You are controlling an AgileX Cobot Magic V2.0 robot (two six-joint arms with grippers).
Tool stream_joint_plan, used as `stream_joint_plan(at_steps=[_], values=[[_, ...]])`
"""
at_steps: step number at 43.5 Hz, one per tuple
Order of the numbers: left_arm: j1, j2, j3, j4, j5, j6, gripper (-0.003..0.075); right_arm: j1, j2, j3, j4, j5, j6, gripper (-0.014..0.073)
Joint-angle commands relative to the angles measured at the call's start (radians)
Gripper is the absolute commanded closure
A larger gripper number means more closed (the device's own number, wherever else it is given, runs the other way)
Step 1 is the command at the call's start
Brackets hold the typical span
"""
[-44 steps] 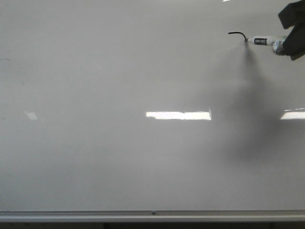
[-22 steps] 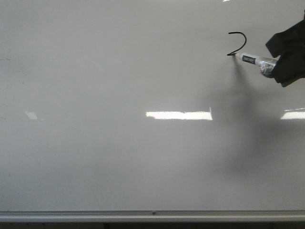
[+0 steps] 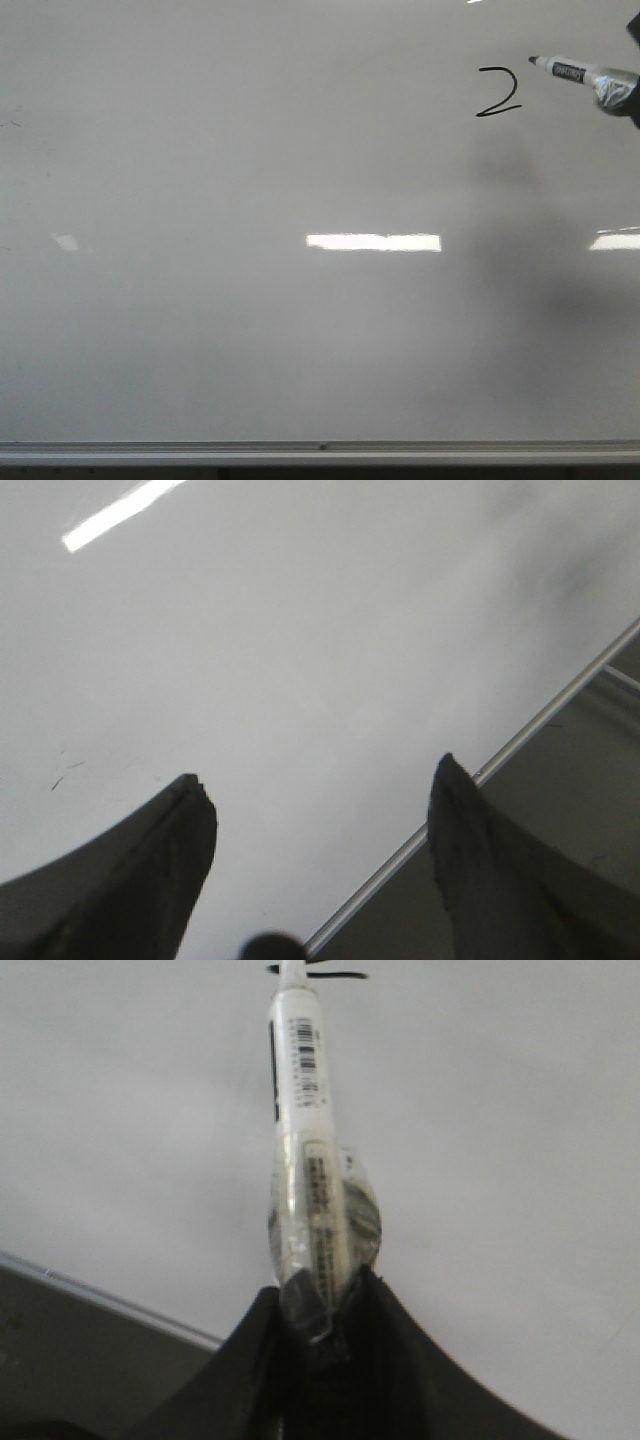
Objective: Write number 2 on whiteboard
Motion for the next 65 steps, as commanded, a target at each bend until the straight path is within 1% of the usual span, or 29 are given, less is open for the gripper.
stream_joint_plan(at_steps=[1, 9, 12, 17, 22, 25, 28, 39, 50, 52, 54, 60, 65], values=[[-0.064, 0.015, -0.030, -0.049, -0.050, 0.059, 0.0280, 0.069, -0.110, -0.026, 0.003, 0.102, -0.113, 0.0660], [-0.250, 0.096, -0.047, -0.049, -0.029, 0.131, 0.0280, 0.263, -0.230, -0.026, 0.045, 0.304, -0.343, 0.0660], [-0.328, 0.140, -0.068, -0.049, -0.019, 0.146, 0.0280, 0.325, -0.251, -0.026, 0.078, 0.350, -0.393, 0.0660], [-0.464, 0.214, -0.108, -0.049, -0.012, 0.162, 0.0279, 0.407, -0.253, -0.026, 0.125, 0.382, -0.408, 0.0660], [-0.578, 0.287, -0.145, -0.048, -0.012, 0.164, 0.0274, 0.462, -0.251, -0.026, 0.145, 0.388, -0.408, 0.0660], [-0.635, 0.329, -0.165, -0.040, -0.012, 0.166, 0.0252, 0.472, -0.251, -0.026, 0.147, 0.384, -0.408, 0.0660], [-0.684, 0.380, -0.187, -0.038, -0.017, 0.166, 0.0208, 0.472, -0.251, -0.026, 0.147, 0.384, -0.408, 0.0660], [-0.750, 0.518, -0.241, -0.038, -0.020, 0.166, 0.0206, 0.472, -0.251, -0.026, 0.161, 0.384, -0.408, 0.0660], [-0.754, 0.580, -0.272, -0.040, -0.027, 0.166, 0.0213, 0.472, -0.251, -0.026, 0.161, 0.384, -0.408, 0.0660], [-0.754, 0.580, -0.272, -0.040, -0.031, 0.166, 0.0238, 0.472, -0.251, -0.026, 0.161, 0.385, -0.408, 0.0660], [-0.754, 0.580, -0.272, -0.040, -0.034, 0.166, 0.0290, 0.472, -0.251, -0.026, 0.161, 0.386, -0.408, 0.0660], [-0.754, 0.580, -0.272, -0.040, -0.036, 0.166, 0.0498, 0.472, -0.251, -0.026, 0.161, 0.386, -0.408, 0.0660], [-0.754, 0.580, -0.272, -0.040, -0.036, 0.166, 0.0628, 0.472, -0.251, -0.026, 0.161, 0.386, -0.408, 0.0660]])
